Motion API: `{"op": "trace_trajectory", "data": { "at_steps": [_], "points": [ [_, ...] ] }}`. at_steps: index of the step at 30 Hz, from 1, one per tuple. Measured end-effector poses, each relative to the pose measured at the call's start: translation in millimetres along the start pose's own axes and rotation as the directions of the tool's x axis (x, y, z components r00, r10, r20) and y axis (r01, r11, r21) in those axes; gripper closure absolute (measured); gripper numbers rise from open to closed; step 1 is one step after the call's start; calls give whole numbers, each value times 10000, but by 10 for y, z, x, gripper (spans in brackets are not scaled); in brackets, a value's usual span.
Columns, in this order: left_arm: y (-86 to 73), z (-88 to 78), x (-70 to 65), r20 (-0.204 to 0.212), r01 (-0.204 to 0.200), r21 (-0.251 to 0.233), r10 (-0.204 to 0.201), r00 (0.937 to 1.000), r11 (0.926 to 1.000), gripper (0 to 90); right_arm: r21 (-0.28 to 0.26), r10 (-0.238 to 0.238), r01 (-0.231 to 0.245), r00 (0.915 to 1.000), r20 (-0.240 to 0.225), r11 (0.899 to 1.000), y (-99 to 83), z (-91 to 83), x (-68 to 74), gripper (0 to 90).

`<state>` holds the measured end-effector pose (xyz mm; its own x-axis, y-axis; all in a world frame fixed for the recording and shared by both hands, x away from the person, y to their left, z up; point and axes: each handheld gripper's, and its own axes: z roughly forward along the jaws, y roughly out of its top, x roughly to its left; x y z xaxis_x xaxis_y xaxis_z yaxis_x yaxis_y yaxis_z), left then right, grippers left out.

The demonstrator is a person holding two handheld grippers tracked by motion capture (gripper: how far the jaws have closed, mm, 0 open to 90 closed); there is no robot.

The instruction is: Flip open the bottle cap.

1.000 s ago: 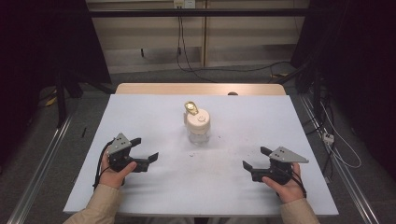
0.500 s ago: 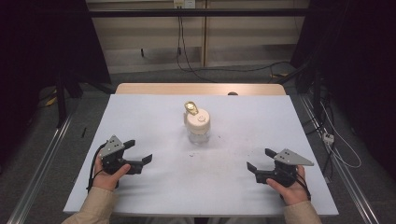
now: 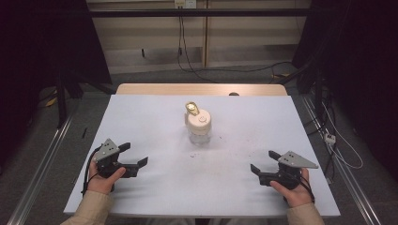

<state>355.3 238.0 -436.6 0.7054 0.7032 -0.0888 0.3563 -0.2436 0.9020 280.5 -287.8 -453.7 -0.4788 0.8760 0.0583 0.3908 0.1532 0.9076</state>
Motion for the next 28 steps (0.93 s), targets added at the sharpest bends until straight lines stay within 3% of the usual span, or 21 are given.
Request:
{"op": "trace_trajectory", "data": {
  "at_steps": [6, 14, 17, 28],
  "points": [
    [-28, -39, -9, 37, -105, 20, 105, 9999, 9999, 64, 6, -30, 30, 10000, 53, 10000, -16, -16, 0, 101],
    [-33, -49, -4, 38, 73, -69, -72, 10000, 9999, 64, 28, -104, 104, 9999, -11, 9999, -20, 2, 14, 102],
    [-30, -46, -3, 5, -69, -12, 69, 10000, 10000, 64, 45, -110, 110, 9999, -8, 9999, -27, 4, 14, 102],
    [-16, -12, -15, 43, 0, -54, 0, 10000, 10000, 64, -60, 58, -58, 9999, 118, 10000, -27, -28, -28, 102]
  ]
}}
